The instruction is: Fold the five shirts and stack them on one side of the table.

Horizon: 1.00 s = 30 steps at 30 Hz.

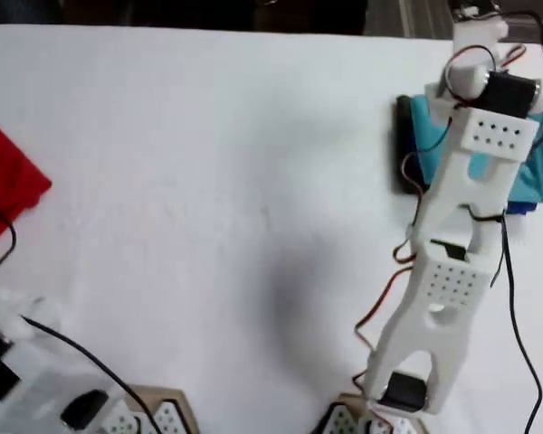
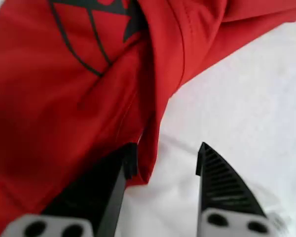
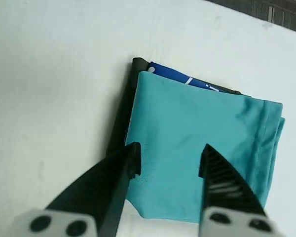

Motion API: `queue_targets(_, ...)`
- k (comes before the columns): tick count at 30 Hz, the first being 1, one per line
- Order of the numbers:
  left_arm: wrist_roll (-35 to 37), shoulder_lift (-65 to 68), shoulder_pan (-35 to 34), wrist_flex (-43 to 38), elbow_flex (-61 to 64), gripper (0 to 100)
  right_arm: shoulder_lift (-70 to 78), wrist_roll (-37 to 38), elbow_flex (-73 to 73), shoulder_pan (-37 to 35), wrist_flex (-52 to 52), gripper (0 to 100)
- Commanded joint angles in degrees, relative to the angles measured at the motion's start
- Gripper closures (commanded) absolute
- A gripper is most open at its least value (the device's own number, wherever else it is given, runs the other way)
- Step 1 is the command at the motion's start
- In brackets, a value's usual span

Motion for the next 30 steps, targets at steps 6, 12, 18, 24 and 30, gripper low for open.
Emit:
queue_targets(6,-0.88,15.91,-0.88,-0.97,-15.25,79,-28.0,-0.53,24.44,-0.57,1.45,84.0)
queue_targets(12,-0.62,24.44,1.58,10.55,-27.82,87,-49.54,-0.62,53.8,-0.66,1.27,84.2)
queue_targets(18,3.69,24.88,9.58,24.97,-38.29,97,-61.14,-0.26,82.37,-0.22,-6.02,86.5)
queue_targets(24,9.67,24.88,20.66,42.55,-56.66,97,-72.66,-0.62,105.14,-0.31,-17.01,88.0)
queue_targets(30,13.71,21.19,33.67,47.38,-64.31,97,-86.29,-0.26,122.02,-0.13,-22.73,86.5)
